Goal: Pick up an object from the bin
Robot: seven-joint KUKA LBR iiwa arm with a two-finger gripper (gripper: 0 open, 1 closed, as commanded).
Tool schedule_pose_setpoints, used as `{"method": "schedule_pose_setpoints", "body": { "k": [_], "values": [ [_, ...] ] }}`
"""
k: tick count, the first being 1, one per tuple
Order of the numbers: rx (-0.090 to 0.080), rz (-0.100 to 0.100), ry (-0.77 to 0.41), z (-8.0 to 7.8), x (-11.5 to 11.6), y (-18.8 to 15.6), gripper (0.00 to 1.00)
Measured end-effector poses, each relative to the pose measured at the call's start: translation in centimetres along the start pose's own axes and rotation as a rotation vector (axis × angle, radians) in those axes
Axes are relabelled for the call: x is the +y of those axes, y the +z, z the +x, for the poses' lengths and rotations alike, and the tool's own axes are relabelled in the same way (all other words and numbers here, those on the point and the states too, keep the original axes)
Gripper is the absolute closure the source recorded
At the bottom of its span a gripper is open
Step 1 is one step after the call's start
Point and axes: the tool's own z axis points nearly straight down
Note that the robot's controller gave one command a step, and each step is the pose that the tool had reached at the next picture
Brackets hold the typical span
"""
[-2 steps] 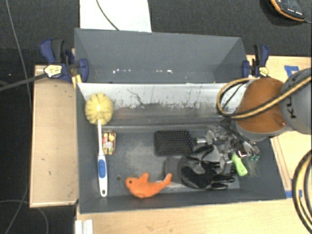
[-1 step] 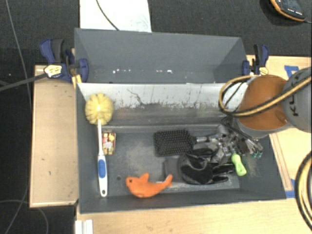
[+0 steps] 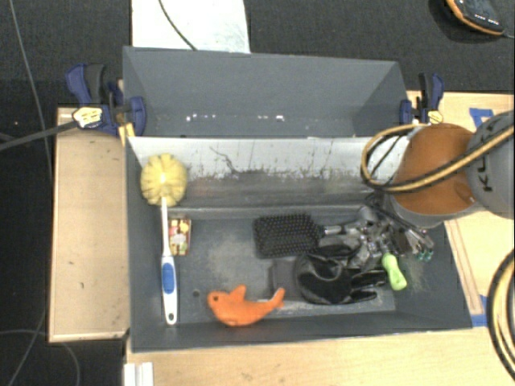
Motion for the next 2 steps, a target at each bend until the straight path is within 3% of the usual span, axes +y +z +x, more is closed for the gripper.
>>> {"method": "schedule_pose_setpoints", "body": {
  "k": [1, 2],
  "values": [
    [0.002, -0.001, 0.004, -0.2, 0.0, -10.1, 1.0],
    [-0.01, 0.004, -0.026, -1.8, -1.1, -19.6, 1.0]
  ]
}}
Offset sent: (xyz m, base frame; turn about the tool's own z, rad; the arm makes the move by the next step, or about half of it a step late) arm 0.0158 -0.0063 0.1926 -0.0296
